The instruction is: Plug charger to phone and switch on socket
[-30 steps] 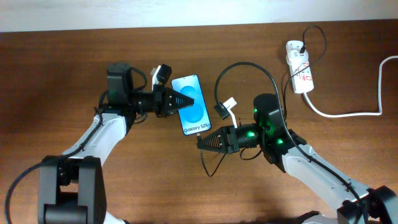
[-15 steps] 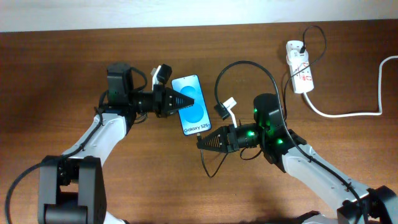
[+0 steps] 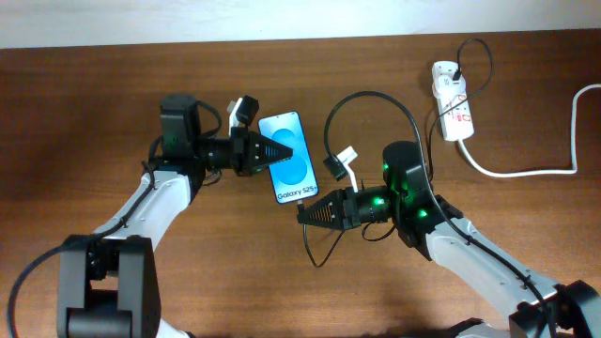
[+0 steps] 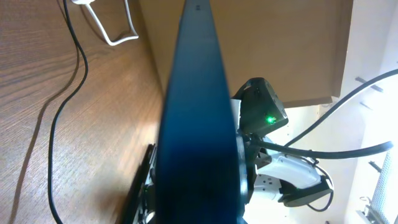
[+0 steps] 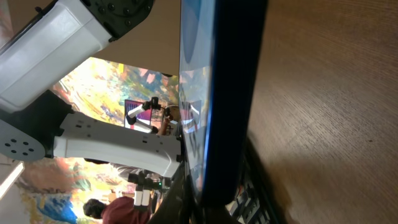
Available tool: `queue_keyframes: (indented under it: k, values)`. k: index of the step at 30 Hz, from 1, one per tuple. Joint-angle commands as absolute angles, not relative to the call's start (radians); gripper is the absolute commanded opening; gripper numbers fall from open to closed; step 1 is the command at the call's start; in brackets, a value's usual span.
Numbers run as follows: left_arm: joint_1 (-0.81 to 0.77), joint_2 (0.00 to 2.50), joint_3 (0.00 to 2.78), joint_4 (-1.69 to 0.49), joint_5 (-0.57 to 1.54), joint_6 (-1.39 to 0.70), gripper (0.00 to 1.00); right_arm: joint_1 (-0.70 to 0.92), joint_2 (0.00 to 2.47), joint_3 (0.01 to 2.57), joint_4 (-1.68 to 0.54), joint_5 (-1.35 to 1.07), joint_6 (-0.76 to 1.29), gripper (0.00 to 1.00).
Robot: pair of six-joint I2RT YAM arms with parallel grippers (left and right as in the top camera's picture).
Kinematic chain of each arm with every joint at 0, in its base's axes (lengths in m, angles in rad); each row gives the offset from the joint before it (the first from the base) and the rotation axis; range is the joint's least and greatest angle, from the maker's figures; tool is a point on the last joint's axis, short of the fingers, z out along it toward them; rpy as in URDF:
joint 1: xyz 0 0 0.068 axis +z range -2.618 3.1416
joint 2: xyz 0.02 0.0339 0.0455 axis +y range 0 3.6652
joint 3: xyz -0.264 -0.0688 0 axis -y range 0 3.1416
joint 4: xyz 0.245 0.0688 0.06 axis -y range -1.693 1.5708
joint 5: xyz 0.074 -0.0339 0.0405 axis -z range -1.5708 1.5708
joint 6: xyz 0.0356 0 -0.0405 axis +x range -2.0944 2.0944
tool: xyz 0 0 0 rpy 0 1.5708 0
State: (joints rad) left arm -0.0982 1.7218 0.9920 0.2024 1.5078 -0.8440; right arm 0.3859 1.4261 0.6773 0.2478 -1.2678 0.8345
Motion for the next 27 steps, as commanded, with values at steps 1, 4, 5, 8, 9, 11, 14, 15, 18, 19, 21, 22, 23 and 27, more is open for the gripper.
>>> queue_keyframes:
  k: [1,4,5,8,9,11,14,15,18,19,21,22,23,27]
  values:
    - [-0.099,1.718,0.997,0.208,1.561,-0.820,0.00,0.386,1.430,0.693,0.252,-1.244,0.828,0.04]
    - [-0.099,1.718,0.997,0.208,1.561,-0.820,0.00,0.385,1.430,0.693,0.252,-1.230,0.829,0.04]
    - [-0.099,1.718,0.997,0.208,1.561,-0.820,0.00,0.386,1.430,0.693,0.252,-1.227,0.830,0.04]
    - [-0.099,1.718,0.997,0.208,1.561,-0.820,0.00,0.386,1.430,0.693,0.252,-1.217,0.851,0.04]
    - [-0.099,1.718,0.997,0.208,1.560,-0.820,0.00,0.386,1.431,0.693,0.252,-1.218,0.851,0.04]
    - [-0.099,1.718,0.997,0.208,1.560,-0.820,0.00,0.386,1.433,0.693,0.252,-1.218,0.859,0.04]
    - [-0.099,1.718,0.997,0.208,1.561,-0.820,0.00,0.386,1.433,0.693,0.252,-1.217,0.873,0.04]
    - [-0.099,1.718,0.997,0.208,1.560,-0.820,0.00,0.386,1.433,0.693,0.252,-1.217,0.873,0.04]
    - [-0.099,1.718,0.997,0.208,1.562,-0.820,0.00,0.386,1.433,0.693,0.252,-1.200,0.874,0.04]
    - [-0.101,1.718,0.997,0.208,1.565,-0.820,0.00,0.385,1.433,0.693,0.252,-1.198,0.873,0.04]
    - [-0.110,1.718,0.997,0.208,1.573,-0.816,0.00,0.386,1.433,0.693,0.260,-1.196,0.873,0.04]
    - [-0.115,1.718,0.997,0.208,1.573,-0.813,0.00,0.386,1.433,0.693,0.271,-1.195,0.873,0.04]
    - [-0.123,1.718,0.997,0.208,1.573,-0.813,0.00,0.386,1.433,0.693,0.283,-1.195,0.873,0.04]
    - [-0.143,1.718,0.997,0.208,1.573,-0.813,0.00,0.385,1.433,0.693,0.305,-1.192,0.873,0.04]
